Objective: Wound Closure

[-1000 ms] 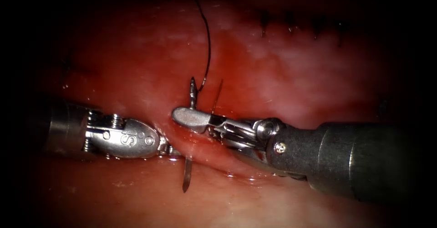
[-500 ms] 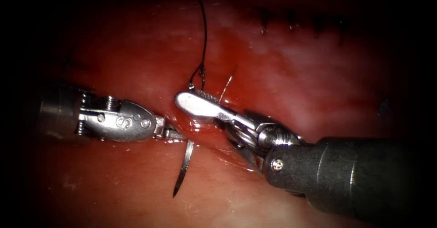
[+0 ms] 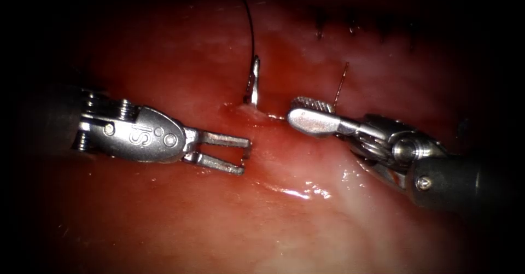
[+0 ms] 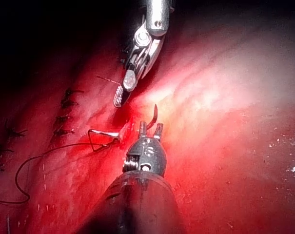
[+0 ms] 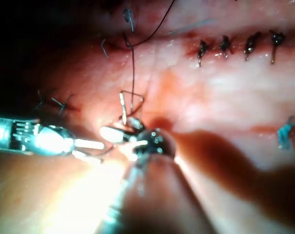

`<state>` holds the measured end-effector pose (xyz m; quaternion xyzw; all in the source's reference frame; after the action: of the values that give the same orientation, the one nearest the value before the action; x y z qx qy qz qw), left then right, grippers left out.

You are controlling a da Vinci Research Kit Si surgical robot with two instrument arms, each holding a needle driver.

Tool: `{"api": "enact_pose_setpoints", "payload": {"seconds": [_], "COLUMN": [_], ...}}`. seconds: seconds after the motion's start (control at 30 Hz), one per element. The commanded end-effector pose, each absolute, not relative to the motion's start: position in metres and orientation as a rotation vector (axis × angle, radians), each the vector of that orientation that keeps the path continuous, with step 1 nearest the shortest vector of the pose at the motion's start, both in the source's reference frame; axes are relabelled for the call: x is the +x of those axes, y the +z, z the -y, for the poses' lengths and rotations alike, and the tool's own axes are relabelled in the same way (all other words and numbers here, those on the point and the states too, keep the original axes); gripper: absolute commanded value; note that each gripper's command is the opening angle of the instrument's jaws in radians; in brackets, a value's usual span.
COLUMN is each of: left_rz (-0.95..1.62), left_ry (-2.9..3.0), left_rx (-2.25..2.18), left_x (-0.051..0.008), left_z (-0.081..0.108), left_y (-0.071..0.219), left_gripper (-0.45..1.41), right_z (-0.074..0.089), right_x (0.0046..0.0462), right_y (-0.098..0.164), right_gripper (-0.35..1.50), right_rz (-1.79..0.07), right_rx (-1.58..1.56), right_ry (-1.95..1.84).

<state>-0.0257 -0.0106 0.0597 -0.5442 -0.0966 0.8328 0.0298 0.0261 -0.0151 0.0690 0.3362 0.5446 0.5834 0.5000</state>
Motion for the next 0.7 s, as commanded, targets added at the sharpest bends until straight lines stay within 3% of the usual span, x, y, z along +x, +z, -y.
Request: {"api": "enact_pose_setpoints", "payload": {"seconds": [0.03,0.47,0.57,0.6,0.63,0.7], "left_rz": [0.299,0.246,0.235,0.228,0.236,0.230], "left_ry": [2.565,2.547,2.545,2.551,2.536,2.515], "left_rx": [-1.689,-1.699,-1.704,-1.708,-1.711,-1.692], "left_x": [-0.0261,-0.0275,-0.0280,-0.0281,-0.0280,-0.0278], "left_z": [0.0106,0.0105,0.0107,0.0107,0.0106,0.0105], "left_y": [0.0604,0.0616,0.0621,0.0624,0.0625,0.0626], "left_gripper": [0.10,0.21,0.07,-0.10,-0.45,-0.45], "right_z": [0.0145,0.0155,0.0159,0.0160,0.0161,0.0162], "right_x": [0.0252,0.0256,0.0259,0.0259,0.0258,0.0258], "right_y": [0.0700,0.0713,0.0715,0.0715,0.0716,0.0716], "right_gripper": [1.20,1.16,1.16,1.14,1.14,1.13], "right_rz": [-1.326,-1.334,-1.336,-1.334,-1.334,-1.331], "right_rx": [0.808,0.800,0.808,0.808,0.808,0.812], "right_ry": [1.415,1.397,1.385,1.383,1.382,1.375]}}
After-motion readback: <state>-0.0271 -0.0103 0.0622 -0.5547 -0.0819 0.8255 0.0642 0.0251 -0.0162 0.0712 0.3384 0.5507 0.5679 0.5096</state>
